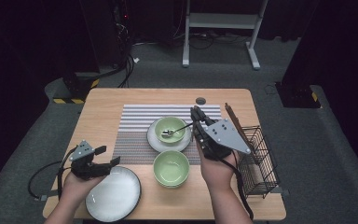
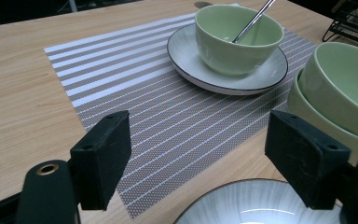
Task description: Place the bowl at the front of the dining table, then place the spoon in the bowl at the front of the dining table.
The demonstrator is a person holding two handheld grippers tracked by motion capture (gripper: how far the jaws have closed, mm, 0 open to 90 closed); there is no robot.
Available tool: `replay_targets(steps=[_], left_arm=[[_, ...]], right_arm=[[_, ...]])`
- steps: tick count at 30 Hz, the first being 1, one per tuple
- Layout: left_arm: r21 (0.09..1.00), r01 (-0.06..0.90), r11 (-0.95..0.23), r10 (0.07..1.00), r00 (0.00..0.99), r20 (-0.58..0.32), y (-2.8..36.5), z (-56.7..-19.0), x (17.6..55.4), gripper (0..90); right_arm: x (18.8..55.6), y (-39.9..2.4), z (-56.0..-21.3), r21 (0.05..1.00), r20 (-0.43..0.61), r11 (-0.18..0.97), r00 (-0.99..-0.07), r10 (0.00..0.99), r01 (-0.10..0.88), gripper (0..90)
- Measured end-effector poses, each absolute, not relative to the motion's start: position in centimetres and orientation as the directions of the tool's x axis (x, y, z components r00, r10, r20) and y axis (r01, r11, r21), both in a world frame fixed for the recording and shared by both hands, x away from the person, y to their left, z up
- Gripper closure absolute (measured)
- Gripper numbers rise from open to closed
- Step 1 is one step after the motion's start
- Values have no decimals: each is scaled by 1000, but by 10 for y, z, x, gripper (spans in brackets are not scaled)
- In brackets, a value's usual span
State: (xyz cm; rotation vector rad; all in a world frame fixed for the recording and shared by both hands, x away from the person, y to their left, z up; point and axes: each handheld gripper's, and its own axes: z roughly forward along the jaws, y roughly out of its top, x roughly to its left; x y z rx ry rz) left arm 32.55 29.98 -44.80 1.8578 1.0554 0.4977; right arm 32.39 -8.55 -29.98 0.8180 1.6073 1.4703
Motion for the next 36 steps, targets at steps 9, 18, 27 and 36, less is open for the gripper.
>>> replay_targets(steps=[9, 18, 27, 36], left_arm=[[864, 451, -224, 808, 582, -94, 288, -448, 328, 224], [875, 424, -233, 795, 602, -80, 274, -444, 327, 224], [892, 398, -215, 771, 629, -95, 261, -444, 326, 222], [906, 367, -212, 747, 658, -93, 244, -442, 327, 225]], right_arm=[[324, -73, -299, 992, -126, 115, -500, 857, -54, 840], [321, -62, -298, 991, -136, 119, -526, 840, -66, 840], [317, -51, -298, 991, -134, 114, -560, 817, -70, 840], [310, -39, -297, 994, -109, 87, -600, 793, -66, 840]])
